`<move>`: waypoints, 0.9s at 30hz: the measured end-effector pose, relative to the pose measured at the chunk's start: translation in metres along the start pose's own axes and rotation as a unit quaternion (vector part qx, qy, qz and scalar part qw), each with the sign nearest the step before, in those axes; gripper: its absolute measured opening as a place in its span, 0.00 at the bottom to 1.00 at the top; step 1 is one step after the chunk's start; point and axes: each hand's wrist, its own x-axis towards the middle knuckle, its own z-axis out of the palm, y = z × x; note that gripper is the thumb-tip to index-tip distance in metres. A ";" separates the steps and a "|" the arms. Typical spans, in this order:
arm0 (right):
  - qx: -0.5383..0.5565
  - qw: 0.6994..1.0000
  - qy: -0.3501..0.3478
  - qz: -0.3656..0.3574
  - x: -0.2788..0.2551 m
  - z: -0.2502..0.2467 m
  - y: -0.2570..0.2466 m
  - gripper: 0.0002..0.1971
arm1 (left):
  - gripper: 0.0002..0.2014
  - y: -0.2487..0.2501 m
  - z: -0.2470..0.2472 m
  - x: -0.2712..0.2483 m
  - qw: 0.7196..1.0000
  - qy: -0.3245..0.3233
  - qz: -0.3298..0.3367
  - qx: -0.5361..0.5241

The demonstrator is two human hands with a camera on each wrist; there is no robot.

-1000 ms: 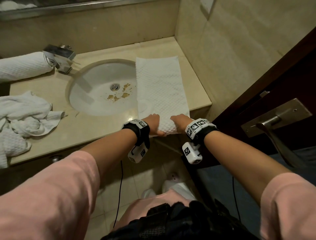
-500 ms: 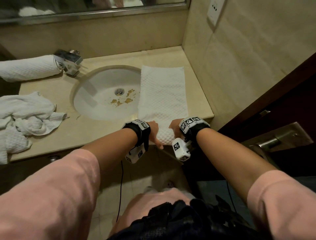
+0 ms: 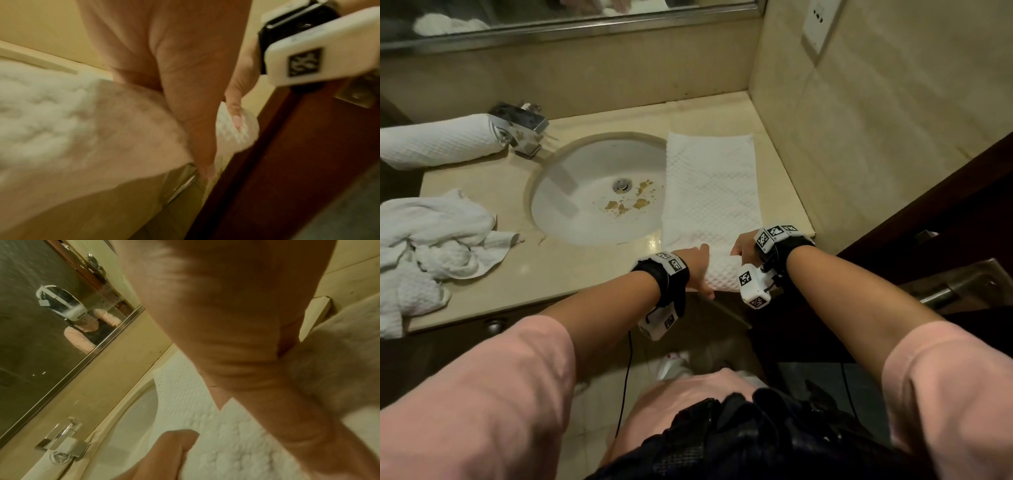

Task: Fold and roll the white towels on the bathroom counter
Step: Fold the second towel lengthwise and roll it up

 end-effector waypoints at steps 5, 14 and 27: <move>0.027 0.999 -0.041 -0.021 -0.010 -0.015 -0.006 0.06 | 0.35 0.007 0.015 -0.008 0.983 0.120 0.089 0.109; 0.084 0.996 0.028 0.006 -0.009 0.004 -0.001 0.26 | 0.22 0.008 0.006 0.012 0.990 0.049 0.090 0.099; -0.100 0.948 0.300 0.027 -0.003 0.074 -0.034 0.14 | 0.24 0.007 -0.019 0.025 0.994 0.004 0.083 0.075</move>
